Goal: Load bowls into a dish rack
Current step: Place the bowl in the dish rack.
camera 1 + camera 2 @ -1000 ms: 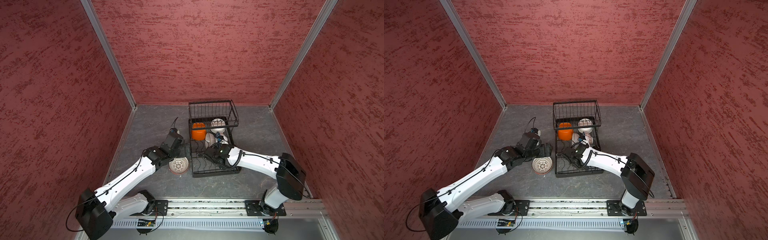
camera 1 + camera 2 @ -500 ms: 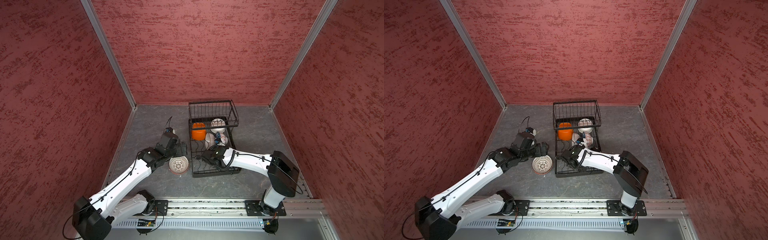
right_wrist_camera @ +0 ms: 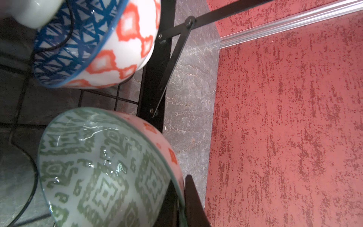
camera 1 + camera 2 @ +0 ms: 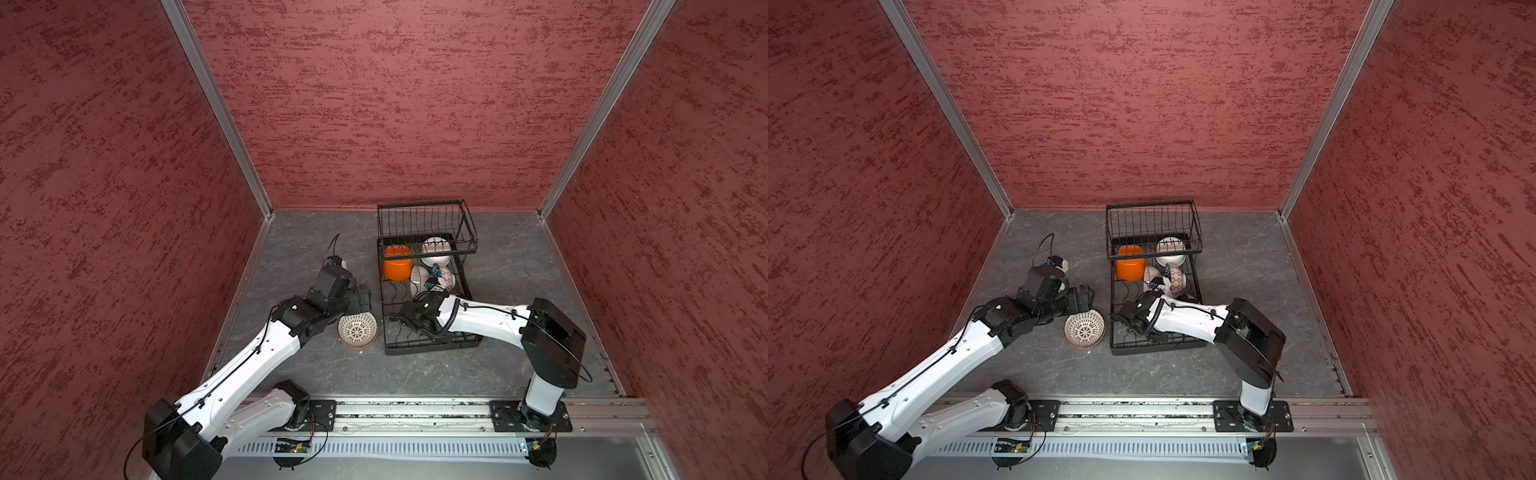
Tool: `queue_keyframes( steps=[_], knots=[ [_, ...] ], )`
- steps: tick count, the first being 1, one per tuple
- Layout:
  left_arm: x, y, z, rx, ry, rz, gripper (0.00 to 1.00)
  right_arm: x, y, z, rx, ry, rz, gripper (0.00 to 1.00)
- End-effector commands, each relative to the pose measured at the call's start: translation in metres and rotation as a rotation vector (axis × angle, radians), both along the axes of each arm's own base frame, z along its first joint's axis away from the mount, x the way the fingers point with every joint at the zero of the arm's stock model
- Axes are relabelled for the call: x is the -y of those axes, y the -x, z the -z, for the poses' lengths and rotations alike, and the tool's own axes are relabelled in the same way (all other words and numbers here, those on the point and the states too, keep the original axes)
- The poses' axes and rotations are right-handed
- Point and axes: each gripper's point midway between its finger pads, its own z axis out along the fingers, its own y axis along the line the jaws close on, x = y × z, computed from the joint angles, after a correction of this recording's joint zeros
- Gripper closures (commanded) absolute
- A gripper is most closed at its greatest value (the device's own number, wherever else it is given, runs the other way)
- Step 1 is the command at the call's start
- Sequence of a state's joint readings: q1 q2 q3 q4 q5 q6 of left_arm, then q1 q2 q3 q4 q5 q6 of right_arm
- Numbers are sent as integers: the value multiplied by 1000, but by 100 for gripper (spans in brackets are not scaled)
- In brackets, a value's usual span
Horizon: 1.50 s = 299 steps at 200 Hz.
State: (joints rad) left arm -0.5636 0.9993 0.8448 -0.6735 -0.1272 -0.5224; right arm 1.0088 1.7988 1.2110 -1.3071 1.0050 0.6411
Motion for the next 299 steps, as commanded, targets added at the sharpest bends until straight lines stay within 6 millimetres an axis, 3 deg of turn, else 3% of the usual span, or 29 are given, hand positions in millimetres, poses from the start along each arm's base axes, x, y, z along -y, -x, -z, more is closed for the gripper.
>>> queue_keyframes(
  steps=[1, 68, 237, 299],
  knots=[
    [-5, 5, 5, -9, -8, 7, 0, -4, -5, -12, 63, 27, -6, 100],
    [-8, 6, 5, -7, -1, -2, 1, -6, -3, -12, 64, 59, -9, 100],
    [-15, 9, 7, -8, 2, -15, 0, -34, 0, 11, -2, 90, -29, 100],
    [-14, 8, 6, -7, 8, -14, 0, -42, 0, 12, -5, 50, -31, 84]
  ],
)
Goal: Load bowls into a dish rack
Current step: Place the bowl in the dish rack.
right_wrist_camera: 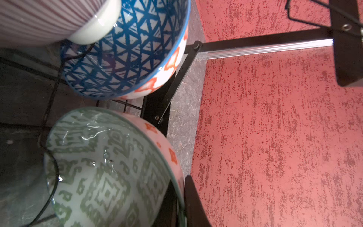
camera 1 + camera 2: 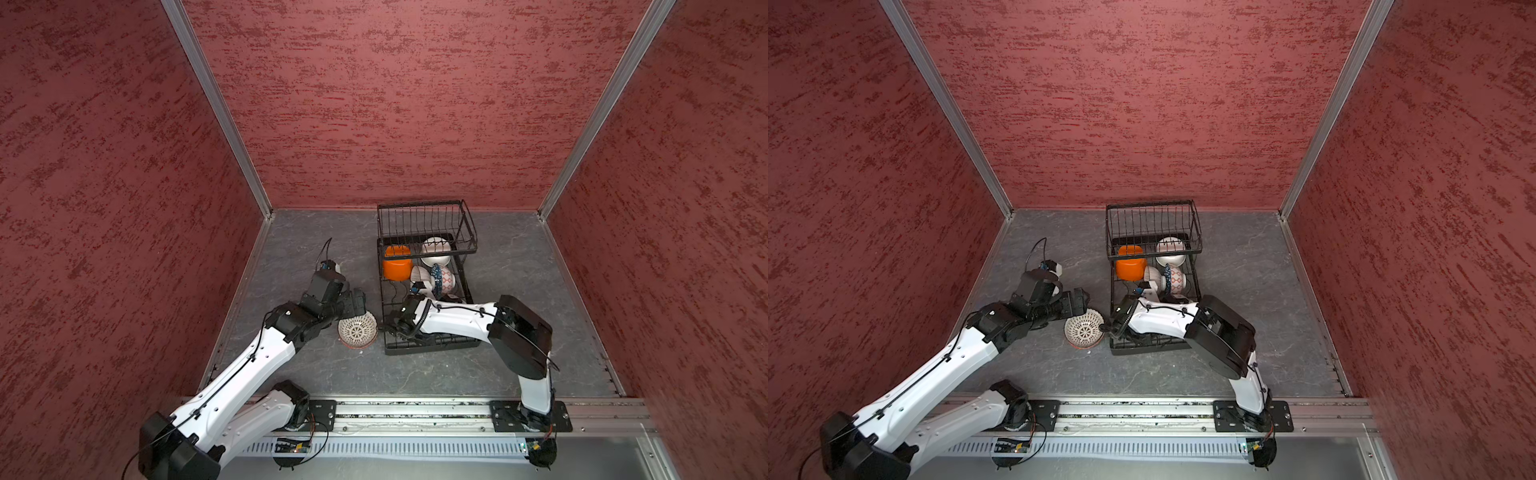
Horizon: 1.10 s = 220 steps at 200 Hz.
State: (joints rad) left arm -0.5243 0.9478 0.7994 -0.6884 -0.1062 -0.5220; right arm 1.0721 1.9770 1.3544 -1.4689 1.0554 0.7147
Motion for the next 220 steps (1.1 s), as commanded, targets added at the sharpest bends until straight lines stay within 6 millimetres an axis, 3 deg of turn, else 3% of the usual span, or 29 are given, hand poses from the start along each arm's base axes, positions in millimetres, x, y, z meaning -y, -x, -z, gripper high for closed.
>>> queue_keyframes(
  steps=[1, 134, 220],
  knots=[
    [0, 0, -2, 8, -1, 11, 0, -14, 2, 8, 8, -97, 20, 84],
    [-3, 2, -4, 4, -5, 6, 1, -29, -5, -4, 28, -188, -5, 53],
    [-7, 5, -3, -14, -7, -9, 0, -55, -2, -27, 8, -484, -72, 48]
  ],
)
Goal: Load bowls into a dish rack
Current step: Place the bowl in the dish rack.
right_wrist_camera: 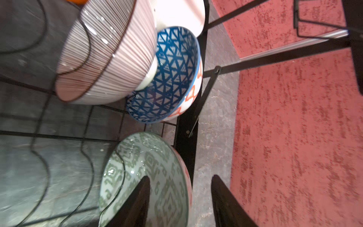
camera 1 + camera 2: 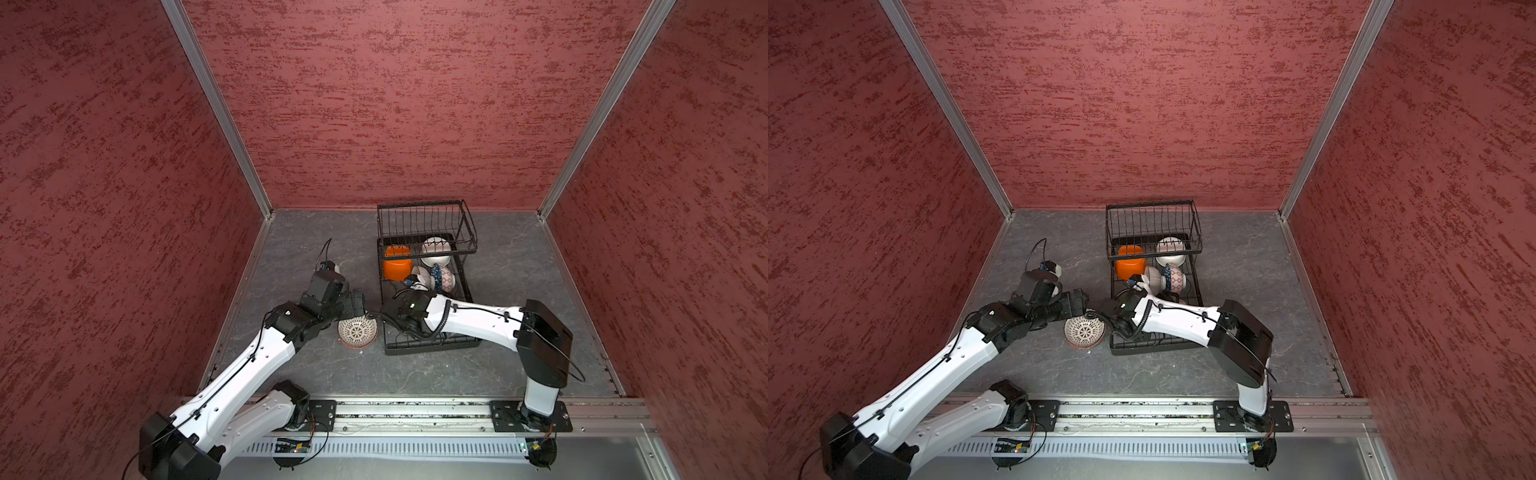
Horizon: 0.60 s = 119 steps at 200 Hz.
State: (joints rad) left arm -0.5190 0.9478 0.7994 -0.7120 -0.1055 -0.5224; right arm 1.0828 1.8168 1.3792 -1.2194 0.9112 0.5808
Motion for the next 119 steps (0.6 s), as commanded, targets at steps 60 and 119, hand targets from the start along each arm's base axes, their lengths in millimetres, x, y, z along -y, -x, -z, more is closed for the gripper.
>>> queue_keyframes(
  steps=[60, 119],
  knots=[
    [-15, 12, 3, -82, -14, -61, 0, -58, 13, -25, -77, -452, -177, 48],
    [-29, 27, 21, -213, -63, -119, 1, -129, 26, -52, -148, -816, -357, 48]
  ],
)
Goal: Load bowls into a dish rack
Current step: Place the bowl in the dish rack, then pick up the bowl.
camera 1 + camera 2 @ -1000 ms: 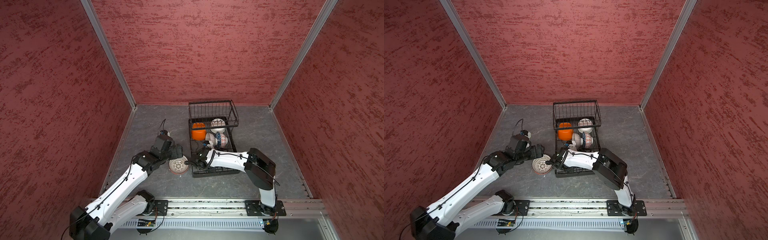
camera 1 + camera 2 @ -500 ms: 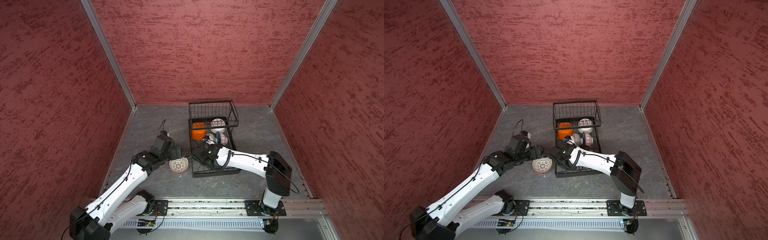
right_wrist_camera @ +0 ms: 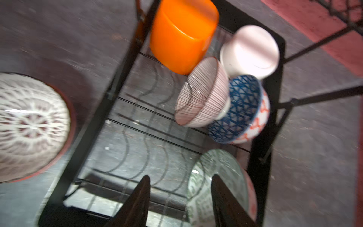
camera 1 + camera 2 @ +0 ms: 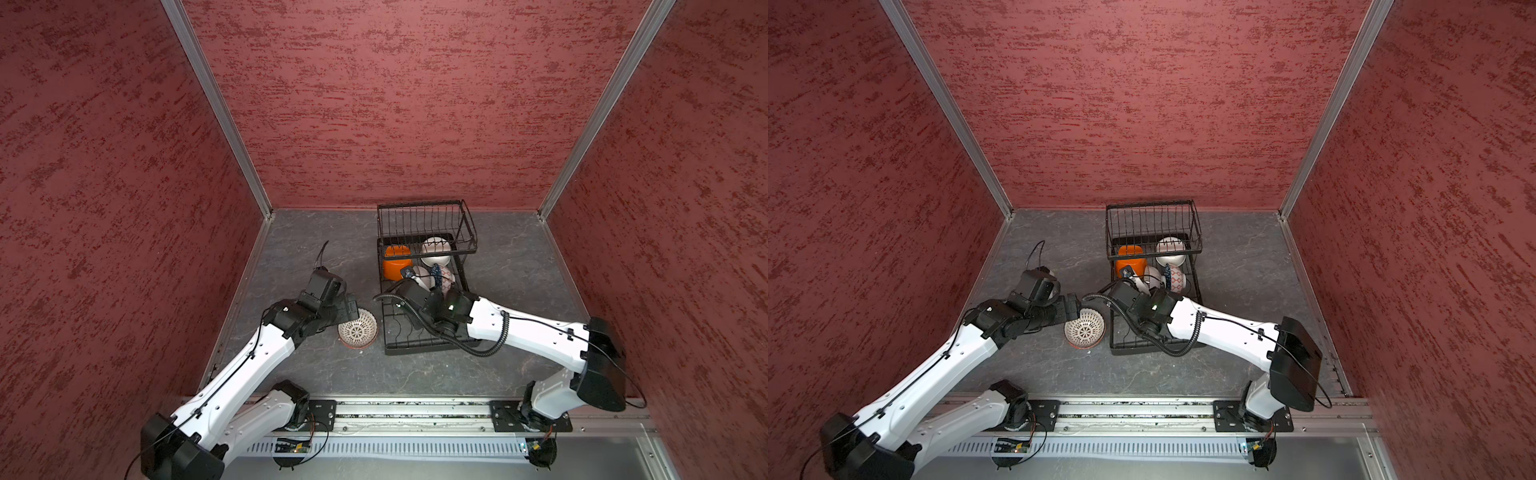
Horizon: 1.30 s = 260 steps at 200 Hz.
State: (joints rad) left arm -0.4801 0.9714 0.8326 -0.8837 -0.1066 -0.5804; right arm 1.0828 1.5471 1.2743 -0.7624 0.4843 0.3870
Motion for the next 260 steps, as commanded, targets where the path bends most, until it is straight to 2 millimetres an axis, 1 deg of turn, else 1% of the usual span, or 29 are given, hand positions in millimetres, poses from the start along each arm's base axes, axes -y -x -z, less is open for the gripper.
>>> queue_keyframes(
  steps=[1, 14, 31, 56, 68, 101, 122, 170, 199, 260],
  knots=[
    [-7, 8, 4, -63, -17, -33, 2, -46, 7, -19, -27, -215, -113, 48],
    [-7, 10, 9, -88, -23, -37, 2, -56, 8, -21, -35, -252, -138, 48],
    [-9, 13, 13, -113, -36, -44, 3, -62, 6, -21, -33, -266, -144, 48],
    [-13, 15, 17, -139, -64, -53, 6, -65, 3, -22, -21, -271, -144, 48],
    [-15, 15, 20, -148, -75, -55, 9, -66, 2, -22, -16, -276, -144, 48],
    [-14, 15, 30, -181, -96, -53, 16, -64, 2, -18, -15, -269, -140, 48],
    [-14, 12, 36, -197, -110, -53, 24, -61, 3, -14, -16, -262, -132, 48],
    [-6, 3, 43, -213, -112, -38, 39, -56, 4, -6, -17, -253, -121, 48],
    [-4, 2, 46, -229, -127, -29, 49, -54, 4, -3, -17, -250, -120, 48],
    [2, 2, 55, -236, -139, -11, 58, -52, 4, 4, -19, -233, -119, 48]
  ],
)
